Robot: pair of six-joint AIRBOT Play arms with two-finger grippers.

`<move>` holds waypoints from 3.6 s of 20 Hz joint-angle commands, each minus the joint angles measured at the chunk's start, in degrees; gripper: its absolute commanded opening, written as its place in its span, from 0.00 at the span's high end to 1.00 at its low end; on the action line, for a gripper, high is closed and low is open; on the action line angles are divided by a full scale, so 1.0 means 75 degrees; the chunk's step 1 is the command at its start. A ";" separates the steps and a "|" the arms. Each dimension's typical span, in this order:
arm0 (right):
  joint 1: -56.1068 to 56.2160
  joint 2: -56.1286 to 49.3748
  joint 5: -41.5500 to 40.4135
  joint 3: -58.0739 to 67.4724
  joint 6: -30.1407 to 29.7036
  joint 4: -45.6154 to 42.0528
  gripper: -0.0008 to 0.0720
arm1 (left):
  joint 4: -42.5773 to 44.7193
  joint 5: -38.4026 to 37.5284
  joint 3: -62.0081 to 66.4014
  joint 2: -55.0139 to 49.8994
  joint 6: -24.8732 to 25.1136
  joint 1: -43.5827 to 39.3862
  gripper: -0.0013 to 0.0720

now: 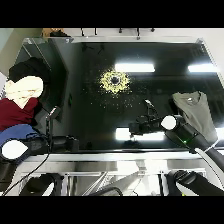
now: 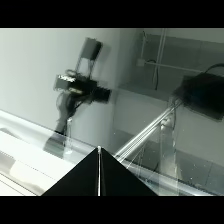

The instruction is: Fold the shirts.

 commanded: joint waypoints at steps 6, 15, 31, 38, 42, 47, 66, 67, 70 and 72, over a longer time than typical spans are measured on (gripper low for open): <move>0.0006 -0.0006 -0.0003 -0.0003 0.0003 0.0003 0.96 | 0.0300 0.0192 0.0755 -0.0306 -0.0070 0.0624 0.96; 0.0009 -0.0006 -0.0003 -0.0003 0.0003 0.0003 0.96 | 0.2238 0.0720 0.8964 -0.6781 0.1358 0.4007 0.01; 0.0009 -0.0017 -0.0003 -0.0006 0.0003 0.0003 0.96 | 0.3582 0.7766 1.1657 -1.3749 0.1151 0.5065 0.01; 0.0006 -0.0020 -0.0003 -0.0006 0.0003 0.0003 0.96 | 0.3602 0.9098 1.1660 -1.3884 0.0877 0.5170 0.19; 0.0006 -0.0020 -0.0003 -0.0006 0.0003 0.0003 0.96 | 0.3605 0.8346 1.1663 -1.3875 0.0874 0.5217 0.96; 0.0006 -0.0017 -0.0003 -0.0006 0.0003 0.0000 0.96 | 0.3585 0.6572 1.1657 -1.3070 0.0726 0.5298 0.97; 0.0009 -0.0020 -0.0006 -0.0006 0.0003 0.0000 0.96 | 0.1309 0.0079 1.0550 -0.8524 0.1725 0.0801 0.97; 0.0009 -0.0017 -0.0006 -0.0006 0.0003 0.0000 0.96 | 0.1177 -0.0020 1.0284 -0.8568 0.1676 0.0504 0.97; 0.0009 -0.0020 -0.0003 -0.0006 0.0003 0.0000 0.96 | 0.1256 -0.0256 0.9224 -0.8568 0.1475 -0.0440 0.96; 0.0006 -0.0020 -0.0003 -0.0006 0.0003 0.0000 0.96 | 0.1268 -0.0321 0.8725 -0.8568 0.1233 -0.0924 0.89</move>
